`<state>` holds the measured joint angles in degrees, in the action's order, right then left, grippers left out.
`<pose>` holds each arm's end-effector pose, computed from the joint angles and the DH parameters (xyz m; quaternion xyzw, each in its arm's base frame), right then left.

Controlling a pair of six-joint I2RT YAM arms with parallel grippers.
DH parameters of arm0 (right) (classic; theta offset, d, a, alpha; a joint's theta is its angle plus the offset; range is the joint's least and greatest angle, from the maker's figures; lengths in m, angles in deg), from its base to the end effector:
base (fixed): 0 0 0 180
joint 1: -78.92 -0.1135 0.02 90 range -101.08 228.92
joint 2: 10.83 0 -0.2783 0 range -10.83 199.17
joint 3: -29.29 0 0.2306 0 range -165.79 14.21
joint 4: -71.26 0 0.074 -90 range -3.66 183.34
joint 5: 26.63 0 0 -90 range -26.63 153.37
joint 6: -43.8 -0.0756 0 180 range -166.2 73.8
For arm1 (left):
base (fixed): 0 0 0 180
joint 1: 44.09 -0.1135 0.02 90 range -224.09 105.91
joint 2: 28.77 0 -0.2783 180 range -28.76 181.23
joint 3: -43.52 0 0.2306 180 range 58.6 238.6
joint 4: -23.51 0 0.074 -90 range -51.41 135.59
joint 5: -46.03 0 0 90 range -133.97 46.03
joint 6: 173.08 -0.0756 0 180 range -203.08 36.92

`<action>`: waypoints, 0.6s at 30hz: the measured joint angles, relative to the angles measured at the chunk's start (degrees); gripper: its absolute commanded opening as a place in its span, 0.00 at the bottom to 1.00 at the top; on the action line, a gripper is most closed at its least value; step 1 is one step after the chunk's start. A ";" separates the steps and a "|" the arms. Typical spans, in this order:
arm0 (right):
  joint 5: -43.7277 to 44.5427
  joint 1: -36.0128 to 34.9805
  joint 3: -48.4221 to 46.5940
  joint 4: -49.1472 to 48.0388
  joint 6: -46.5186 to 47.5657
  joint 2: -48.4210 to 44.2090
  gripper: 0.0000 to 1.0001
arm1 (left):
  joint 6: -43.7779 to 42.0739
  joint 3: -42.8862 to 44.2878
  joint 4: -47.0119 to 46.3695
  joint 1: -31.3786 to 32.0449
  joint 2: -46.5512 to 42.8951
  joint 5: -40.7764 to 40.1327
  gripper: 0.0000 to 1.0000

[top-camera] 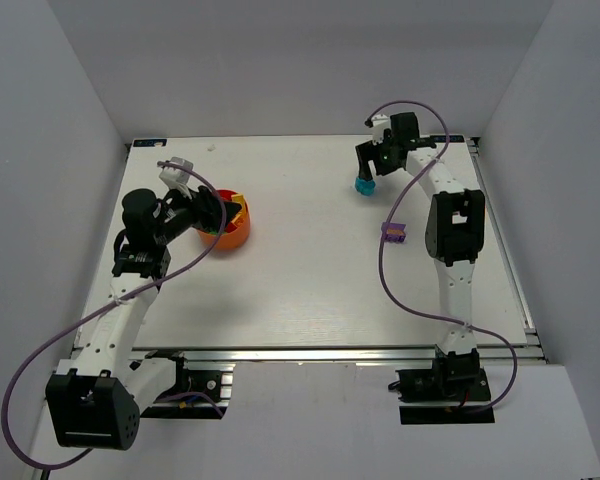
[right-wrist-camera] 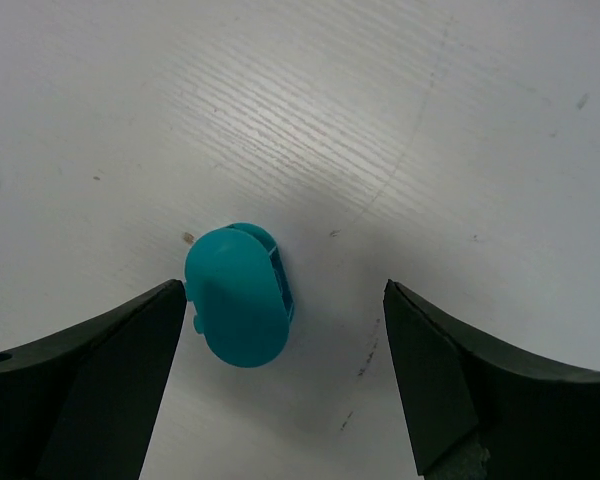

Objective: Sort the legos into containers by color

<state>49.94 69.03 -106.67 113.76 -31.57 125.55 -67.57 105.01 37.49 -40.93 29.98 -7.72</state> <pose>0.5488 0.1135 0.2033 -0.2390 0.8798 0.0907 0.4007 0.2355 -0.0578 0.3361 0.1172 0.7516 -0.3351 0.5560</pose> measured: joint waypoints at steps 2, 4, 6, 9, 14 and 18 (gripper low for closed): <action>-0.02 -0.33 -0.11 1.01 0.61 0.98 0.84 | -0.09 -0.85 -1.16 0.00 -0.74 -0.28 0.76; -0.31 -0.48 -0.09 1.97 1.09 1.40 0.83 | -0.15 -1.07 -1.70 0.00 -0.87 -0.52 0.76; -0.96 -0.74 0.35 2.12 1.62 1.46 0.81 | -0.07 -1.07 -2.34 0.00 -0.85 -0.61 0.76; -1.97 -0.98 1.40 2.08 2.36 1.46 0.77 | 0.00 -1.07 -3.13 0.00 -0.85 -0.59 0.76; -2.14 -1.01 2.23 2.64 3.08 1.60 0.67 | 0.17 -1.07 -3.91 0.00 -0.85 -0.42 0.76; -2.10 -1.01 2.38 2.62 4.00 1.79 0.54 | 0.96 -1.38 -4.87 0.00 -0.79 0.17 0.76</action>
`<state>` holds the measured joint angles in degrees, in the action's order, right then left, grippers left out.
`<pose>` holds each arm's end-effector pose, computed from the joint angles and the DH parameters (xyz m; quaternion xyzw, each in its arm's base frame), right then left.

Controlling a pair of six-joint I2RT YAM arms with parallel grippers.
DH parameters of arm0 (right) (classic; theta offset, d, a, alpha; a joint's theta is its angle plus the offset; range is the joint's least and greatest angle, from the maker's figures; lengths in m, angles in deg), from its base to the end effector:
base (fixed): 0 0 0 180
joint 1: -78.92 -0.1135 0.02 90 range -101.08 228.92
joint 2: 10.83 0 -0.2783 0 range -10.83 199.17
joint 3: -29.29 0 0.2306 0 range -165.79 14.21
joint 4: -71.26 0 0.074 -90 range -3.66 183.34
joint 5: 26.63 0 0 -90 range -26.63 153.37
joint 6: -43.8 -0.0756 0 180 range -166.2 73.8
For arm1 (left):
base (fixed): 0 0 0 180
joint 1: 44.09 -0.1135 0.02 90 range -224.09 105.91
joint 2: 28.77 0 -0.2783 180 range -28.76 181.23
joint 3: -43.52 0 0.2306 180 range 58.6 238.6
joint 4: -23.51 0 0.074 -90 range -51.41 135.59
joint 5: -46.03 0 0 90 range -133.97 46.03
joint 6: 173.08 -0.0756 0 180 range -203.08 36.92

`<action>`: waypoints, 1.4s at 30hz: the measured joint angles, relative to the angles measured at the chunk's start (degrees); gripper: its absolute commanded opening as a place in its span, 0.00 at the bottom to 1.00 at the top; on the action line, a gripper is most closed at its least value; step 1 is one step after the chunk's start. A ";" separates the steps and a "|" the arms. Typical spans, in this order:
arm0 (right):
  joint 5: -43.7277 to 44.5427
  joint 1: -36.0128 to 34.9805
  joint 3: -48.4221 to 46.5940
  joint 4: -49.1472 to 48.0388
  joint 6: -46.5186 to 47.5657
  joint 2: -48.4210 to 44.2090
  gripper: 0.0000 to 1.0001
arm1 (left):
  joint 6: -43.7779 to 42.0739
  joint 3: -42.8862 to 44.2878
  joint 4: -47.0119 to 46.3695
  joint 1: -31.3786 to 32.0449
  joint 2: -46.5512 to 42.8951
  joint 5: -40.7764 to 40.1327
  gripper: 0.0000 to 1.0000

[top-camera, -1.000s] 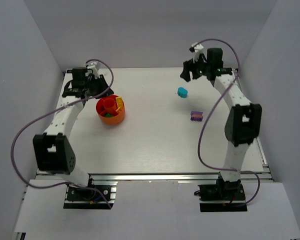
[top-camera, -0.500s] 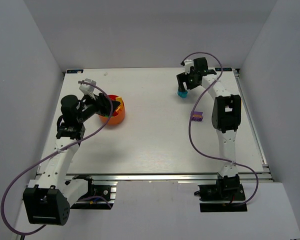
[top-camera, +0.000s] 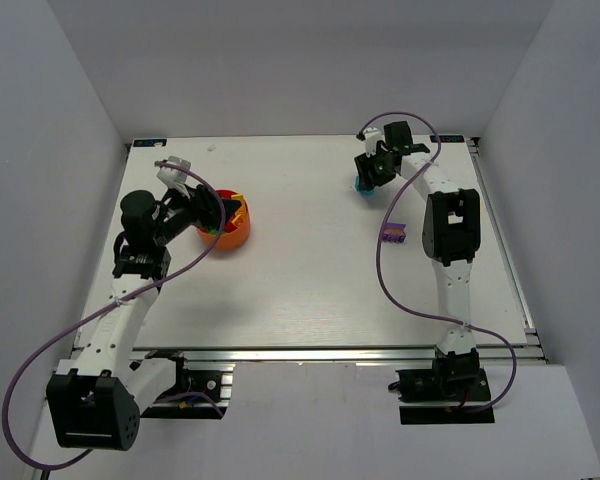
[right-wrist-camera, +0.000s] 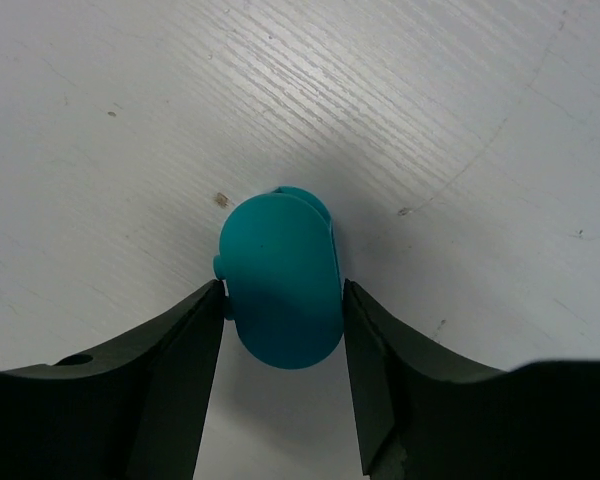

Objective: Sort the legos into containers by color

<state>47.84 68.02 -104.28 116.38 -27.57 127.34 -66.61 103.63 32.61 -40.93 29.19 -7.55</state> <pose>0.5384 0.1243 0.1686 -0.2821 0.8877 0.1036 0.3489 0.2338 -0.0579 0.3417 0.1234 0.7304 -0.3379 0.5806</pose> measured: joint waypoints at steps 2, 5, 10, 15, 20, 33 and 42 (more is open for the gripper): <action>-0.07 0.00 0.31 -0.09 0.52 0.00 0.51 | 0.76 -0.48 -0.81 0.00 0.24 0.52 0.76; -0.24 0.00 0.33 -0.17 1.22 0.00 0.37 | 2.60 -0.79 -2.75 0.00 1.97 2.69 0.77; -2.86 0.26 1.97 -1.46 3.15 -0.70 0.19 | 8.70 -1.42 -8.07 0.13 6.73 6.86 0.76; -12.37 0.57 16.04 -1.42 10.14 -11.08 0.15 | 13.86 3.85 -7.65 2.95 16.57 10.43 0.76; -26.03 -1.18 30.97 0.52 20.09 -30.73 0.12 | 18.01 11.08 -5.33 8.92 24.26 10.67 0.76; -34.73 -11.23 45.77 -2.71 23.61 -51.08 0.11 | 26.03 20.13 -3.48 20.74 36.09 8.31 0.77; -30.91 -13.18 46.84 -6.19 22.01 -51.91 0.11 | 27.04 23.76 -0.35 24.98 38.36 8.44 0.77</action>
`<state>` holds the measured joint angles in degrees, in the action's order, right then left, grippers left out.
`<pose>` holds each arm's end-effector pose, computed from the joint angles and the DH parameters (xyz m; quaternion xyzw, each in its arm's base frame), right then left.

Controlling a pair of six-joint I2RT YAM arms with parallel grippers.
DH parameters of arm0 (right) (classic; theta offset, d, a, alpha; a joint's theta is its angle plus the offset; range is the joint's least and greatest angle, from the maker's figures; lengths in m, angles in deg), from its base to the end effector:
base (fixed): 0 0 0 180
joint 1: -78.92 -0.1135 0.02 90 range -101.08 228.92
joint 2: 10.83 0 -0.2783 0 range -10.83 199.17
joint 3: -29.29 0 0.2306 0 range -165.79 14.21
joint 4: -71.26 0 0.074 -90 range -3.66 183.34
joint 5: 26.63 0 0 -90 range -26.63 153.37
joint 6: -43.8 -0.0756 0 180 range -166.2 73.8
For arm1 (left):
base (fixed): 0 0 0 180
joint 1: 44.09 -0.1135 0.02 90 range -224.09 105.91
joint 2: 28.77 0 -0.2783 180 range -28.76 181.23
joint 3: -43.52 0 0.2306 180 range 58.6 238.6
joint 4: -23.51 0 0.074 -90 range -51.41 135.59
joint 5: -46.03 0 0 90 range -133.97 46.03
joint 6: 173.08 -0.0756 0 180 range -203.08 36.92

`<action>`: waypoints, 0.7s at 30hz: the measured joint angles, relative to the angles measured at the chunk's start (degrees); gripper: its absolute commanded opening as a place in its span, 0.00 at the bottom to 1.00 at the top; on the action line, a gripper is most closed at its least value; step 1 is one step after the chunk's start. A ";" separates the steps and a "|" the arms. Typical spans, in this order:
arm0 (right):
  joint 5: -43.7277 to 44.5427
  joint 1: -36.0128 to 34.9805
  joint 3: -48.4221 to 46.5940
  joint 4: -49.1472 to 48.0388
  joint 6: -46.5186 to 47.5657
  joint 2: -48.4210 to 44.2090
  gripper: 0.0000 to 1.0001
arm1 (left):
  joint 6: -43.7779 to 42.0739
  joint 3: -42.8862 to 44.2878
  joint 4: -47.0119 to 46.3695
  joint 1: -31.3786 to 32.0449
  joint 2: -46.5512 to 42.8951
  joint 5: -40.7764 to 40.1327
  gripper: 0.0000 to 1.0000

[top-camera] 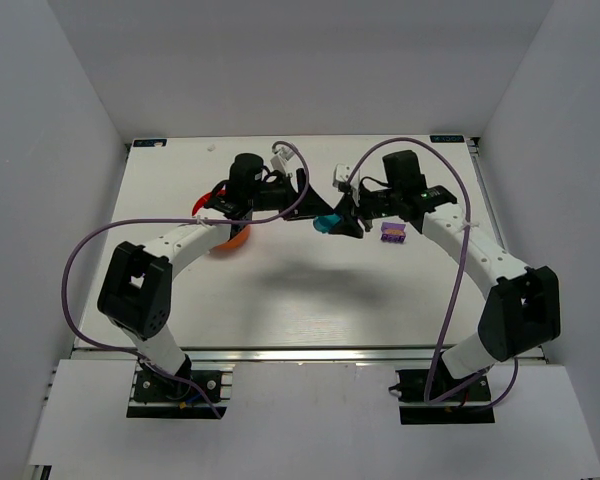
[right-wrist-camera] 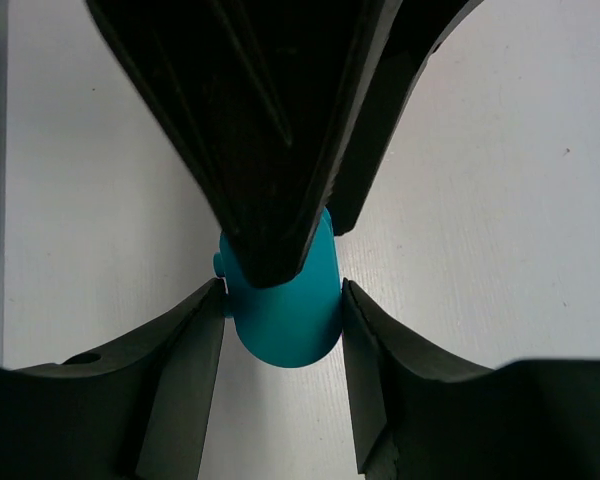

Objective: Sort the legos into containers by color

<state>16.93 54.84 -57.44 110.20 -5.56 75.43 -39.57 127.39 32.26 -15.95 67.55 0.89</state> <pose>0.2800 0.1851 0.3147 -0.5877 0.6074 0.2938 0.4464 0.3230 -0.2332 0.2943 0.1116 0.7847 -0.5609 0.2392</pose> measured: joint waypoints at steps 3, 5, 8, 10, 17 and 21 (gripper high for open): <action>1.11 -0.28 0.24 -1.18 -0.92 -0.31 0.10 | -1.03 1.11 2.80 0.79 0.00 -0.66 0.77; 2.05 -0.44 0.59 -1.97 -1.53 -0.74 0.10 | -2.01 2.12 5.49 1.11 0.02 -1.40 0.75; 3.52 -0.48 1.44 -3.43 -2.40 -1.86 0.10 | -3.74 3.72 9.27 1.64 0.02 -3.41 0.68; 4.72 -0.48 2.12 -4.50 -2.93 -2.75 0.10 | -4.59 4.33 10.99 1.88 0.02 -4.59 0.65; 8.20 -0.70 5.14 -7.61 -4.44 -5.01 0.12 | -5.20 5.40 14.16 2.58 0.50 -7.13 0.48; 9.68 -0.74 6.60 -8.94 -4.74 -5.57 0.28 | -5.05 6.91 14.56 2.75 1.97 -7.34 0.35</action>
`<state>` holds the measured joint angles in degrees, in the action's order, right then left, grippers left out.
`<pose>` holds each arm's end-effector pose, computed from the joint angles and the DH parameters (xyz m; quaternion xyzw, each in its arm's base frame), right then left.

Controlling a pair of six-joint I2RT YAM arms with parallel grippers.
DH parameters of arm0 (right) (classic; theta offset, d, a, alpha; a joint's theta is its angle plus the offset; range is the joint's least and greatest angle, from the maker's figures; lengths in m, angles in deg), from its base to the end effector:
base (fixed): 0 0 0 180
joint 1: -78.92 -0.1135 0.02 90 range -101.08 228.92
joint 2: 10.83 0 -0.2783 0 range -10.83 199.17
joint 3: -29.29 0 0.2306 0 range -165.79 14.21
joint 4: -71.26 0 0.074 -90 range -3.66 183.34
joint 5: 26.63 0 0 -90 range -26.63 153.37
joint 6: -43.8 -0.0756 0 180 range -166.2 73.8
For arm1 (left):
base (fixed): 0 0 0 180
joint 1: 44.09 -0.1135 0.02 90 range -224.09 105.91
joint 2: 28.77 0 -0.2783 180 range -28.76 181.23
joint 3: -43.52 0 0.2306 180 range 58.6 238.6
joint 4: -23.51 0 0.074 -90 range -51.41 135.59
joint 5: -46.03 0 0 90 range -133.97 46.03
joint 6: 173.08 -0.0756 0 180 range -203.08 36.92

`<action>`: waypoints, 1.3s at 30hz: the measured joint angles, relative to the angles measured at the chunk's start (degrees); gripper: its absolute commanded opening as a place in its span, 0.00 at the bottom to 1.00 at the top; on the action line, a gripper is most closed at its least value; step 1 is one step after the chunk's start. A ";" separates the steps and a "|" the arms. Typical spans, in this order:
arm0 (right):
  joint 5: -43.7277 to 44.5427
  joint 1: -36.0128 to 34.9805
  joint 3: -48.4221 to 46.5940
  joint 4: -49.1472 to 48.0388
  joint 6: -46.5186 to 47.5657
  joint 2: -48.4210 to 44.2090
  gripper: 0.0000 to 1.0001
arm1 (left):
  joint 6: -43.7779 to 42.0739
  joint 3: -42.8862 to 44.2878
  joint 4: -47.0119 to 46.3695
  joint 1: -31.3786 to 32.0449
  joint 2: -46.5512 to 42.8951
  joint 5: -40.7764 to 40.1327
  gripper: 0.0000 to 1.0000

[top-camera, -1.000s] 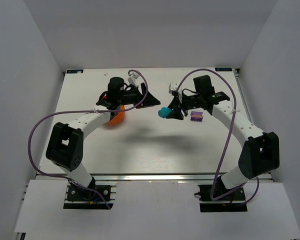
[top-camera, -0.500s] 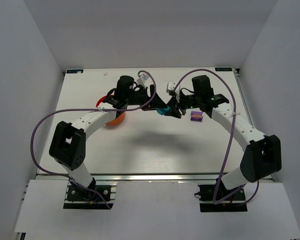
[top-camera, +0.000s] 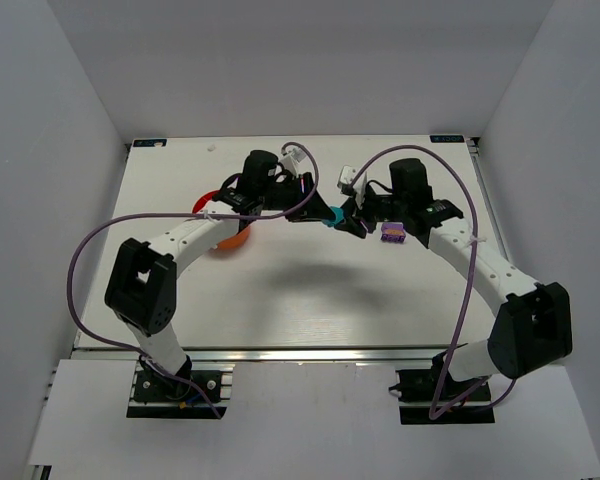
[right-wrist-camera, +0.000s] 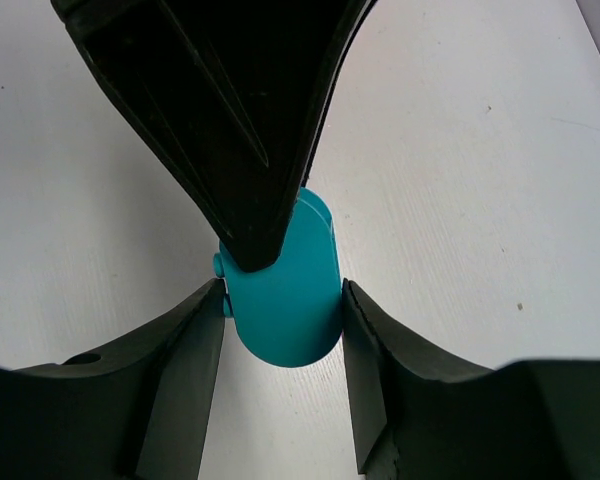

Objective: Sort the legos into containers by color

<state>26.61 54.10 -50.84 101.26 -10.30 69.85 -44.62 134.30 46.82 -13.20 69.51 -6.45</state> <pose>0.2727 0.1760 0.3175 -0.5514 0.6321 0.2271 0.4948 0.3229 -0.2468 0.2902 0.1041 0.8320 -0.4960 0.2255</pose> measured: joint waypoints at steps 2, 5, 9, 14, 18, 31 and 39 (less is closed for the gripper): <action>0.48 0.00 0.55 -0.37 -0.02 -0.31 0.49 | 0.11 0.35 0.02 0.02 0.59 0.13 0.24; 1.01 0.00 1.46 -0.98 -1.07 -0.87 0.89 | 0.11 0.98 0.48 0.37 1.07 0.11 0.09; 2.36 0.00 2.51 -2.69 -2.84 -2.27 0.89 | -1.99 2.60 3.41 0.31 1.18 -1.90 0.00; 5.95 0.92 5.92 -6.67 -7.10 -4.85 0.89 | -13.16 11.02 15.76 -1.07 1.01 -13.75 0.00; 6.43 2.97 8.17 -7.80 -9.25 -5.60 0.89 | -24.68 17.86 24.04 -2.56 -0.13 -28.44 0.00; 1.97 8.20 11.50 -10.23 -11.65 -6.38 0.89 | -51.25 19.19 33.33 -12.28 -1.25 -51.25 0.00; -2.23 10.71 11.56 -10.40 -12.26 -6.64 0.89 | -62.69 18.45 29.92 -17.20 -1.07 -46.42 0.00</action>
<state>24.38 64.81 -39.28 90.85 -22.56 63.21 -107.30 152.75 76.74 -30.40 68.44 -52.88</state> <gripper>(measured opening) 0.894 0.483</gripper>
